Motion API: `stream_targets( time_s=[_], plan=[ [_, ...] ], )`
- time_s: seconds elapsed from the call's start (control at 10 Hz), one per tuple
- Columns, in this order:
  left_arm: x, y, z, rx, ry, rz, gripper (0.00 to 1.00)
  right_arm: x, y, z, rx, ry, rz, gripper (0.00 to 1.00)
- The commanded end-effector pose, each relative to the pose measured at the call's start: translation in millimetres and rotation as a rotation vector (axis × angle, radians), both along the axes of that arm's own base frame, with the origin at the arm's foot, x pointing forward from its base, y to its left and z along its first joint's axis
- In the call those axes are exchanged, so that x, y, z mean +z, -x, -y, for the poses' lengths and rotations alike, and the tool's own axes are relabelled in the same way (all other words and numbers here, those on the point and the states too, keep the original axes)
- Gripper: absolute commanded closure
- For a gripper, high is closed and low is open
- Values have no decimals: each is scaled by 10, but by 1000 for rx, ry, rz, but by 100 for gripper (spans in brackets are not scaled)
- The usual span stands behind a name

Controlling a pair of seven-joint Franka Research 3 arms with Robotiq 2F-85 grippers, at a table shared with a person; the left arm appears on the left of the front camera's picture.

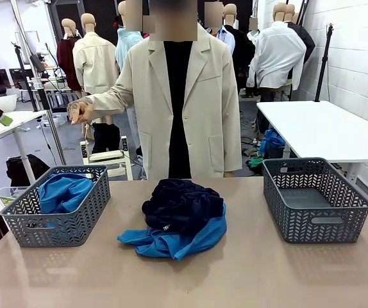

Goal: Sort the tops and bottoms.
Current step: Lift clothes from the center of the table with your right hand.

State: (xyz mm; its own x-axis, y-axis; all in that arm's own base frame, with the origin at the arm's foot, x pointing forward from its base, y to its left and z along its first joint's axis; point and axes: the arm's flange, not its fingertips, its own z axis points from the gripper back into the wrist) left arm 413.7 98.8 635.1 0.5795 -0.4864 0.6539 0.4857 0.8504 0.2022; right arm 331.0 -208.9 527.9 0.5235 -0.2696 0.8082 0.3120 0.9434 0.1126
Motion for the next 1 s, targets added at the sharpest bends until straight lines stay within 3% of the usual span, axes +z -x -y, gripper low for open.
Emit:
stream_targets(
  time_s=[0.0,0.6,0.7,0.9],
  plan=[
    [-75,-150,-29,17,-7,-31,0,-23,7,-4,-3,-15,-3,0],
    [-149,-125,-17,-2,-4,-34,0,-23,7,-4,-3,-15,-3,0],
    [-150,86,-303,86,-25,11,0,0,0,0,0,0,0,0],
    [-136,409,-702,175,-11,86,0,473,-97,-546,174,168,74,0]
  ],
)
